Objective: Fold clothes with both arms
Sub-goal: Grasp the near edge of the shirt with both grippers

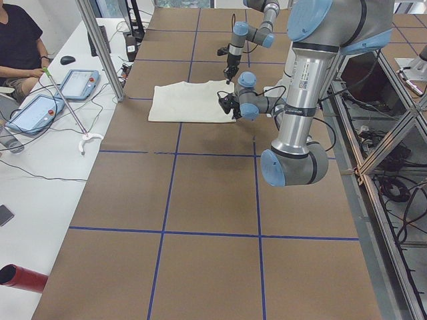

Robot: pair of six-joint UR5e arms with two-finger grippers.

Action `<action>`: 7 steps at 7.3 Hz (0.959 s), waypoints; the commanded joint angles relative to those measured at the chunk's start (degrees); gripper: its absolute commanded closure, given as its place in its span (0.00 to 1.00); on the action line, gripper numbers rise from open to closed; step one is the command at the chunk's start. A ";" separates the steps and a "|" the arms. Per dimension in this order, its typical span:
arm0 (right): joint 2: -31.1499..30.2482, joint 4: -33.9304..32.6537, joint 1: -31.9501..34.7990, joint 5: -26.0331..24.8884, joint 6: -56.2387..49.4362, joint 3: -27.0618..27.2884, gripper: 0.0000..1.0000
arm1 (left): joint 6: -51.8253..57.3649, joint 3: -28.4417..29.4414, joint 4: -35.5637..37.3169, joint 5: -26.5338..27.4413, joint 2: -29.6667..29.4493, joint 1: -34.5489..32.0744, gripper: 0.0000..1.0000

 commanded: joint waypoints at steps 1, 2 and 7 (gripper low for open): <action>0.00 -0.08 0.04 -0.02 -0.02 0.00 1.00 | -0.26 -0.19 1.78 0.06 -0.06 0.37 0.46; 0.09 0.01 0.12 0.07 -0.02 0.09 1.00 | -0.26 -0.71 4.92 -0.02 -0.41 0.37 0.45; -0.62 -0.16 0.04 -0.02 0.07 1.50 1.00 | -1.04 -0.89 6.79 -0.11 -0.15 0.90 0.94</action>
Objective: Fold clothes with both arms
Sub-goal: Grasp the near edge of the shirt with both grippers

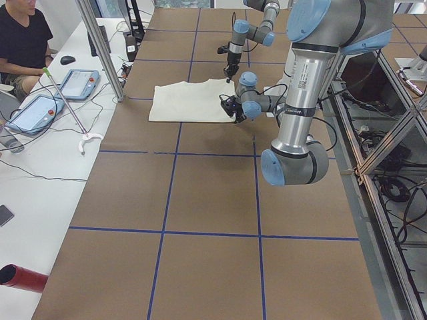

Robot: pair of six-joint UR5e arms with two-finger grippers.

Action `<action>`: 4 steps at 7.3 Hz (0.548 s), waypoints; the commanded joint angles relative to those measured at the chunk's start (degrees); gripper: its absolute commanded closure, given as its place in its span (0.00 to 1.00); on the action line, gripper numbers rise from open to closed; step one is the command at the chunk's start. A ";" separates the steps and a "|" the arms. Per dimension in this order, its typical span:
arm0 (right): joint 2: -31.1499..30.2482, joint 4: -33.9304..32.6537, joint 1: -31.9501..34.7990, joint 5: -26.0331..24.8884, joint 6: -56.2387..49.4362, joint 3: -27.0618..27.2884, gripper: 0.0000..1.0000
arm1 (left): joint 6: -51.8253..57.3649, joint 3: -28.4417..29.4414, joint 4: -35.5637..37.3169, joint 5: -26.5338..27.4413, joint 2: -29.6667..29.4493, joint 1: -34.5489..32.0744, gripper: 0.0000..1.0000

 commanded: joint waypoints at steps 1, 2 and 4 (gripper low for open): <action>-0.05 0.00 0.02 -0.07 0.00 0.00 1.00 | -0.68 -0.08 0.11 -0.10 -0.28 0.09 1.00; -0.05 0.00 -0.06 -0.07 0.00 -0.08 1.00 | -0.68 -0.08 0.11 -0.36 -0.37 0.18 1.00; -0.22 0.00 -0.07 -0.07 0.00 0.09 1.00 | -0.42 -2.78 0.20 -0.89 0.06 0.18 1.00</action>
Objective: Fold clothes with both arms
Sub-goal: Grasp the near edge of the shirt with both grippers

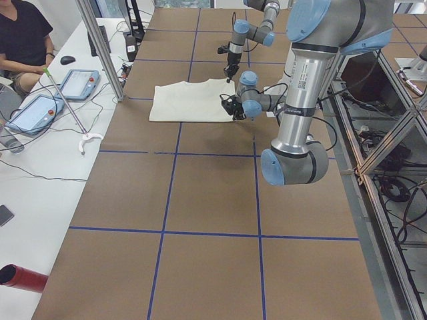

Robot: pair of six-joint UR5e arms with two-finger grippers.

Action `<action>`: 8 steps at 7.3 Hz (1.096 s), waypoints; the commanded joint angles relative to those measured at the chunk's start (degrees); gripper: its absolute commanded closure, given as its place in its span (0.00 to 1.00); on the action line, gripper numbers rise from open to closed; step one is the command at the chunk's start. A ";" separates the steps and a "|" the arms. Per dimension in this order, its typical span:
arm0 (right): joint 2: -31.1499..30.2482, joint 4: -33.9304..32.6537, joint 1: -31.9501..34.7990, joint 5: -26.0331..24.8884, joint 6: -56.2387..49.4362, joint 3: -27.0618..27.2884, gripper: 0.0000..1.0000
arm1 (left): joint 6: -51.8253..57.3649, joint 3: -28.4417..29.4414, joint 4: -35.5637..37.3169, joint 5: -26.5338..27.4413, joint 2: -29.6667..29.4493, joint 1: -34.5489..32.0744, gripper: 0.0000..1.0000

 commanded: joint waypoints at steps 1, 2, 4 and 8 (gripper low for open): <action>-0.65 0.00 0.08 0.00 0.09 1.14 1.00 | 0.28 -6.72 0.15 -3.05 1.26 0.02 1.00; -3.70 0.00 -1.92 0.00 0.26 4.72 1.00 | -0.07 -11.82 0.24 -3.25 3.61 0.20 1.00; -7.94 0.00 -6.49 -0.09 2.44 11.41 1.00 | -2.08 -18.36 1.29 -3.34 6.18 2.91 1.00; -8.31 -1.40 -6.43 0.35 6.15 19.34 1.00 | -4.56 -23.30 9.62 -3.17 3.30 4.06 1.00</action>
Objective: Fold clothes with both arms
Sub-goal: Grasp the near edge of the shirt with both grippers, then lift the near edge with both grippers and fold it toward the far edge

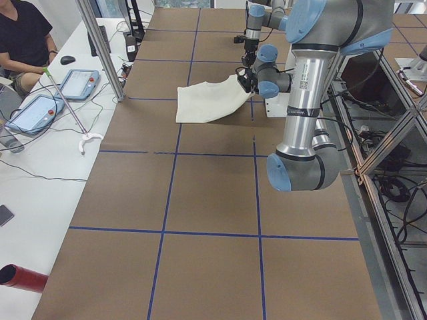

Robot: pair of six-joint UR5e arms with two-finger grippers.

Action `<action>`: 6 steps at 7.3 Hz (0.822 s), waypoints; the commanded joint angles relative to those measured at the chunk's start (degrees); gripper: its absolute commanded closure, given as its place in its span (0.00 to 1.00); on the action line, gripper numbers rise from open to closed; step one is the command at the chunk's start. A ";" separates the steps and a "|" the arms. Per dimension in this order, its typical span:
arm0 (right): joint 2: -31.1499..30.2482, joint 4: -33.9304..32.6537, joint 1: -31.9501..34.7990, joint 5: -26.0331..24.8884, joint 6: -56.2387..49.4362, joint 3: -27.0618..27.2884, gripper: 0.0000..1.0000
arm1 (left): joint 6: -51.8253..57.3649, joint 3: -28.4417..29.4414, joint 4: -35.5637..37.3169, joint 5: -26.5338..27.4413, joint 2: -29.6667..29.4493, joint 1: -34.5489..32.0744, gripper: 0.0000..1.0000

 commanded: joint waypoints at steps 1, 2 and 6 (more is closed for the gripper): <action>0.66 -0.41 3.52 0.25 0.23 0.54 1.00 | 1.08 0.85 5.67 0.45 -2.57 -0.60 1.00; 2.14 -0.50 7.29 1.12 -0.03 -1.82 1.00 | 4.65 2.08 5.69 0.45 -4.32 -5.13 1.00; 12.85 0.29 18.91 7.45 -1.00 -18.76 1.00 | 15.30 13.04 4.90 0.27 -11.00 -15.79 1.00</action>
